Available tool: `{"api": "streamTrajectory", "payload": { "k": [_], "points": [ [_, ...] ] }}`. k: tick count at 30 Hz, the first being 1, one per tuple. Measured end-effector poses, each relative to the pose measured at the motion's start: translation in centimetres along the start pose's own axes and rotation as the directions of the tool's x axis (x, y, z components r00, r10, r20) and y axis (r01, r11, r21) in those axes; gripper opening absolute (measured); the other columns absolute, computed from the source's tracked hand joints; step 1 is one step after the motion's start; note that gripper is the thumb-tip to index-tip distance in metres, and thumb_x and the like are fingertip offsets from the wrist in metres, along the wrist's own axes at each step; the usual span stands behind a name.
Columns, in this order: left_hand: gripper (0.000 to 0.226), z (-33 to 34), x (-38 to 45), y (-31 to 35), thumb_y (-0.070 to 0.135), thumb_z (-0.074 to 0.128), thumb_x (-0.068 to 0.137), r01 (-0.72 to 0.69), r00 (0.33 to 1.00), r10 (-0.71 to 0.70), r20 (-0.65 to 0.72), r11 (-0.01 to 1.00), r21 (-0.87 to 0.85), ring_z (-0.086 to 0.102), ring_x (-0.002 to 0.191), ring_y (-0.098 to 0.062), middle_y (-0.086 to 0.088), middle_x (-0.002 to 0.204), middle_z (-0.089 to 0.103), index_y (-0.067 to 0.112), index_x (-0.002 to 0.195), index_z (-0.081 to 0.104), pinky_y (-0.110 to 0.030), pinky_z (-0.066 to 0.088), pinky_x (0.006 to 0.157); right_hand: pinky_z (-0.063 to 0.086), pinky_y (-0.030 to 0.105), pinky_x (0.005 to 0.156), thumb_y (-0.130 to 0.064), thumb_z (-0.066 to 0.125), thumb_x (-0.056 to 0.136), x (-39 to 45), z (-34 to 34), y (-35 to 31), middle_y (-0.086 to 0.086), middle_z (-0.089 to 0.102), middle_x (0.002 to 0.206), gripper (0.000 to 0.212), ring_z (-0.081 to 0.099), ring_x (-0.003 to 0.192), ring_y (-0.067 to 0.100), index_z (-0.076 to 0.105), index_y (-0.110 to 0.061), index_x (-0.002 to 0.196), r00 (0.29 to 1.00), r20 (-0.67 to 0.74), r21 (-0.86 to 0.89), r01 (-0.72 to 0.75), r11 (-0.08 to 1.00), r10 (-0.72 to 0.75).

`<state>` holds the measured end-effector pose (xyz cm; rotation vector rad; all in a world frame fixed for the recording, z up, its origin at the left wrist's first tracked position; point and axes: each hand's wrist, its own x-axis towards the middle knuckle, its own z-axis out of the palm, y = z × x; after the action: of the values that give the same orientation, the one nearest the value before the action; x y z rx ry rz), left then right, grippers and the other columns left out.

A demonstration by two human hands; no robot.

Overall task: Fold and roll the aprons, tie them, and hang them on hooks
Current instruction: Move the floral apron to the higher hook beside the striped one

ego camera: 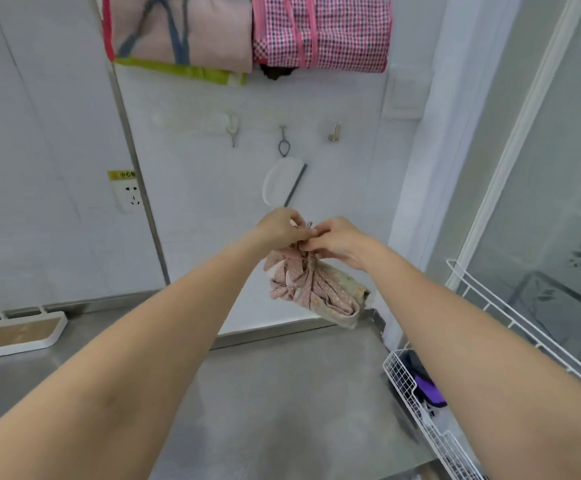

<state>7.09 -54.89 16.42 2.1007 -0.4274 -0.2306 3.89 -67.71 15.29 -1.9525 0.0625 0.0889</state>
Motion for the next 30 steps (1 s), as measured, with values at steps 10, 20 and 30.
{"api": "streamTrajectory", "payload": {
  "k": [10,20,30],
  "points": [
    [0.045,-8.2,-2.4,13.3,0.044,0.064,0.084,-0.102,0.985,0.065,0.163,0.968,0.230,0.053,0.106,-0.020,-0.003,0.117,0.051,0.016,0.116,0.049,-0.035,0.054,0.087,0.019,0.012,0.025,-0.006,0.053,0.085,-2.7,-6.8,-12.7,0.003,0.051,0.065,0.022,0.029,0.024,0.001,0.046,-0.014,0.066,0.957,-0.289,0.190,0.059,0.980,-0.001],
    [0.080,-8.6,-5.8,24.7,0.052,0.070,0.075,-0.285,0.939,0.342,0.017,0.753,0.593,0.058,0.106,-0.028,-0.007,0.126,0.049,0.016,0.136,0.033,-0.036,0.054,0.082,0.022,0.006,0.031,0.005,0.052,0.076,-6.6,-11.8,-25.6,0.004,0.043,0.049,0.018,0.023,0.015,0.005,0.047,-0.008,0.064,0.614,-0.787,0.305,0.456,0.836,-0.049],
    [0.076,-13.1,-1.7,28.7,0.044,0.074,0.070,-0.361,0.682,0.628,-0.376,0.736,0.573,0.048,0.107,-0.031,-0.012,0.120,0.039,0.011,0.125,0.034,-0.034,0.039,0.074,0.024,0.008,0.027,-0.001,0.050,0.091,-4.5,-14.8,-34.1,0.002,0.038,0.026,0.022,0.029,0.017,0.009,0.051,-0.013,0.072,0.696,-0.704,0.439,0.585,0.682,-0.144]
  ]
}}
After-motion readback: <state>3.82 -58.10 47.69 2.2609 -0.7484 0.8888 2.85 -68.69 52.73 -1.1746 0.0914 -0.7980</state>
